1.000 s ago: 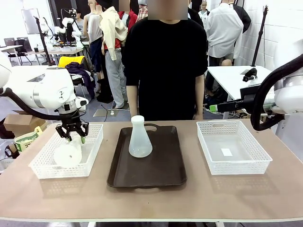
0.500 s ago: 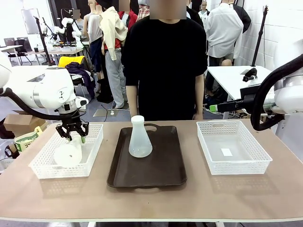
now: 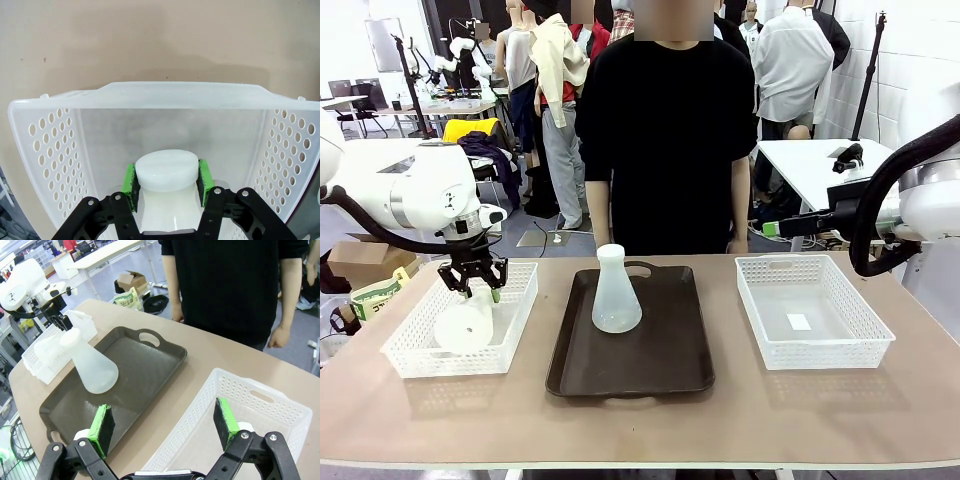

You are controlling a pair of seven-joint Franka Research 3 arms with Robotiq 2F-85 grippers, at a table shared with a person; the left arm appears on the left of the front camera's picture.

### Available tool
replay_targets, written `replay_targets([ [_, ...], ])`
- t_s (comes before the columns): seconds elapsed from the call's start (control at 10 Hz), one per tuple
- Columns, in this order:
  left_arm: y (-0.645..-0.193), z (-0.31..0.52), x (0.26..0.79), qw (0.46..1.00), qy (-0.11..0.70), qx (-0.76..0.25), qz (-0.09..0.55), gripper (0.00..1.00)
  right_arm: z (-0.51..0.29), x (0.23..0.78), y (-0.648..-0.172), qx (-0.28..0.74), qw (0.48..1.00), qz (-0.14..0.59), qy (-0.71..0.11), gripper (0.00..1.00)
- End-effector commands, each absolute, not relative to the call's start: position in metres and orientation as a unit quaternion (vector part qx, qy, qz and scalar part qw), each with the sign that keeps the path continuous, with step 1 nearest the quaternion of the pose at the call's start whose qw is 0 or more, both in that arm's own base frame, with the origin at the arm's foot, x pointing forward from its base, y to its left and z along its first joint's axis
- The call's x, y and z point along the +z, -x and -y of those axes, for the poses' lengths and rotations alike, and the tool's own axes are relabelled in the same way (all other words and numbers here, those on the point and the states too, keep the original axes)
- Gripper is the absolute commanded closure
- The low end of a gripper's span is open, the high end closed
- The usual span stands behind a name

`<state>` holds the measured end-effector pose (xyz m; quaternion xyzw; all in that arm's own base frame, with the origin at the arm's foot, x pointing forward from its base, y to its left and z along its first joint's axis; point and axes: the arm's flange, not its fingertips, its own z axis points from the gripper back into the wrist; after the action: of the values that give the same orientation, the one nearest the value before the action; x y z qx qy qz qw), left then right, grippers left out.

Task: Prepare the laboratory tools.
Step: Place the picked Big flask upright in the Handle tray as directed by the person.

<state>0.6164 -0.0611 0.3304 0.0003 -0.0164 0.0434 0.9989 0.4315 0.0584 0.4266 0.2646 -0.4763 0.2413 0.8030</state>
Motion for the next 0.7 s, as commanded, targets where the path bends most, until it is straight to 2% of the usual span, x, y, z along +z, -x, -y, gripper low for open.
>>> replay_targets([
  [0.0, -0.616, 0.06, 0.33, 0.999, 0.001, 0.041, 0.024, 1.0, -0.059, 0.427, -0.43, 0.238, 0.806, 0.473, -0.265, 0.0],
  [0.4, -0.616, 0.061, 0.33, 0.999, 0.0, 0.043, 0.016, 1.0, -0.059, 0.427, -0.43, 0.238, 0.806, 0.473, -0.265, 0.0],
  [0.6, -0.599, 0.065, 0.365, 0.999, 0.015, 0.038, 0.029, 1.0, -0.059, 0.427, -0.43, 0.238, 0.806, 0.473, -0.265, 0.0],
])
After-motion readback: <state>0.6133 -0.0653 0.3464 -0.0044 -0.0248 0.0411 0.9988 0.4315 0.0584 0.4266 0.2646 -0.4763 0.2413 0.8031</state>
